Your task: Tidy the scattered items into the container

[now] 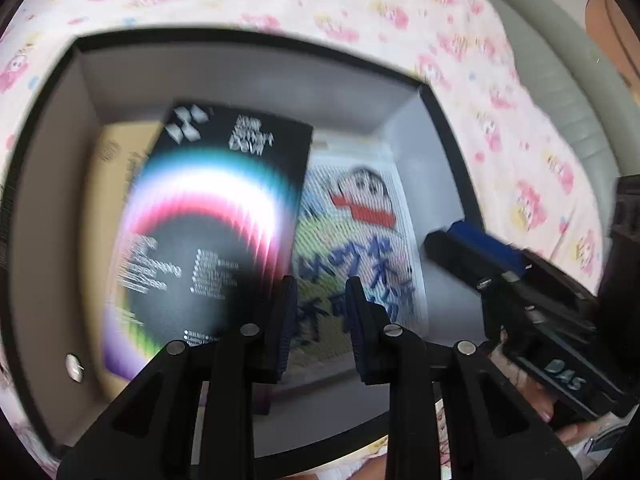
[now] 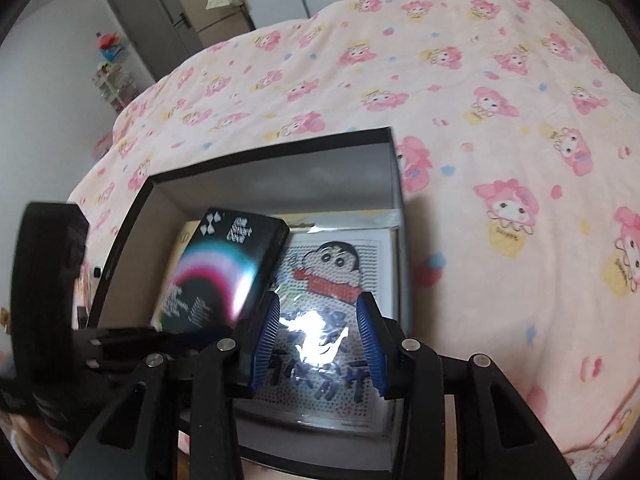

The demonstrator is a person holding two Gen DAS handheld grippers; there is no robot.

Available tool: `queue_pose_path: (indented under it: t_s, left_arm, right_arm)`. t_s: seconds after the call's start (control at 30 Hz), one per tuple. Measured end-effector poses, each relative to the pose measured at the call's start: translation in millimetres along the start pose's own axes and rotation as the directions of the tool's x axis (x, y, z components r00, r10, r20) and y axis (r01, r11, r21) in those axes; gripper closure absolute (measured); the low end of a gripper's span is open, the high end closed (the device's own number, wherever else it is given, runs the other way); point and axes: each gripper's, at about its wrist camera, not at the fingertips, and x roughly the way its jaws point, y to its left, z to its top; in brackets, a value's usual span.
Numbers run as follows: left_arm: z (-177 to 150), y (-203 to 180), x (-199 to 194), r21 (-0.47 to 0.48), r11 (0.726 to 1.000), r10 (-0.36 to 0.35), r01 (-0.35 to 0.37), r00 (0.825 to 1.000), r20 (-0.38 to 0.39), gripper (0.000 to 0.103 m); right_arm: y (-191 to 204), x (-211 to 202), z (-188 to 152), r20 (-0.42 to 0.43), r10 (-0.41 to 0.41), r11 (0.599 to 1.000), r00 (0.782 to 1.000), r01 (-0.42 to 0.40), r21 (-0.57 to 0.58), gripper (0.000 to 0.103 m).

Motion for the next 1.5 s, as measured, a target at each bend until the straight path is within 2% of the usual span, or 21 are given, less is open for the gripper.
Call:
queue_pose_path:
  t_s: [0.07, 0.1, 0.2, 0.33, 0.43, 0.53, 0.63, 0.73, 0.87, 0.93, 1.0, 1.07, 1.17, 1.3, 1.4, 1.47, 1.5]
  left_arm:
    - [9.8, 10.5, -12.0, 0.02, 1.0, 0.015, -0.016, 0.999, 0.039, 0.078]
    - [15.4, 17.0, -16.4, 0.018, 0.999, 0.037, -0.038, 0.998, 0.059, 0.078]
    - [37.9, 44.1, -25.9, -0.024, 0.997, 0.072, -0.07, 0.992, 0.101, 0.078]
    - [61.6, 58.6, -16.8, -0.025, 0.994, 0.106, -0.104, 0.989, 0.099, 0.078]
    - [70.1, 65.8, -11.4, 0.008, 0.99, 0.142, -0.143, 0.986, 0.093, 0.078]
    - [72.7, 71.9, -8.4, -0.011, 0.993, 0.114, -0.114, 0.987, 0.11, 0.078]
    - [69.5, 81.3, -9.8, -0.02, 0.996, 0.091, -0.089, 0.989, 0.117, 0.079]
    - [65.3, 82.0, -13.3, -0.007, 0.998, 0.056, -0.055, 0.991, 0.12, 0.078]
    - [62.3, 80.0, -12.6, 0.007, 0.998, 0.066, -0.068, 0.989, 0.129, 0.078]
    - [60.6, 79.8, -9.4, 0.009, 0.998, 0.055, -0.057, 0.991, 0.119, 0.078]
    - [57.2, 78.3, -4.2, 0.018, 0.998, 0.055, -0.057, 0.993, 0.104, 0.078]
    - [53.9, 76.3, 1.8, 0.016, 0.998, 0.062, -0.063, 0.995, 0.081, 0.078]
    - [51.9, 69.6, 1.1, 0.024, 0.996, 0.082, -0.084, 0.993, 0.086, 0.078]
    - [46.0, 59.4, 2.3, 0.057, 0.998, -0.018, 0.015, 0.998, 0.066, 0.078]
    - [41.8, 50.3, 4.2, 0.09, 0.993, -0.078, 0.074, 0.996, 0.04, 0.078]
    - [40.5, 45.7, 4.9, 0.109, 0.991, -0.08, 0.076, 0.996, 0.033, 0.078]
    - [39.8, 43.6, 6.7, 0.121, 0.991, -0.056, 0.053, 0.998, 0.024, 0.078]
  right_arm:
    - [7.9, 7.3, 6.7, -0.034, 0.019, 1.0, 0.999, -0.02, -0.017, 0.066]
    - [12.6, 15.1, 15.2, -0.075, 0.057, 0.998, 0.996, -0.058, -0.016, 0.066]
    - [16.6, 43.1, 40.0, -0.171, 0.156, 0.988, 0.973, -0.151, 0.042, 0.066]
    - [27.6, 72.4, 58.2, -0.192, 0.085, 0.996, 0.978, -0.083, 0.02, 0.067]
    - [37.4, 93.0, 59.4, -0.231, 0.096, 0.995, 0.968, -0.095, 0.015, 0.066]
    - [46.0, 110.5, 57.9, -0.279, 0.141, 0.99, 0.95, -0.141, 0.023, 0.066]
    - [58.3, 116.7, 57.7, -0.288, 0.167, 0.985, 0.943, -0.175, -0.004, 0.065]
    - [74.0, 123.3, 53.3, -0.316, 0.213, 0.972, 0.925, -0.233, -0.027, 0.065]
    - [88.6, 118.4, 42.7, -0.291, 0.173, 0.968, 0.941, -0.218, -0.127, 0.065]
    - [79.5, 110.5, 43.1, -0.275, 0.161, 0.973, 0.948, -0.199, -0.114, 0.065]
    - [58.2, 99.0, 45.7, -0.23, 0.097, 0.989, 0.968, -0.119, -0.083, 0.066]
    - [42.1, 92.7, 45.1, -0.21, 0.033, 0.996, 0.977, -0.049, -0.074, 0.066]
    - [25.2, 88.8, 42.6, -0.209, -0.019, 0.998, 0.978, 0.007, -0.059, 0.066]
    - [26.6, 81.9, 43.8, -0.191, 0.023, 0.998, 0.981, -0.032, -0.045, 0.066]
    - [25.9, 79.6, 43.2, -0.184, 0.004, 0.998, 0.983, -0.017, -0.067, 0.066]
    - [27.1, 87.2, 53.0, -0.186, -0.029, 0.997, 0.982, 0.016, -0.069, 0.066]
    - [24.8, 86.8, 53.0, -0.186, -0.037, 0.998, 0.982, 0.025, -0.064, 0.066]
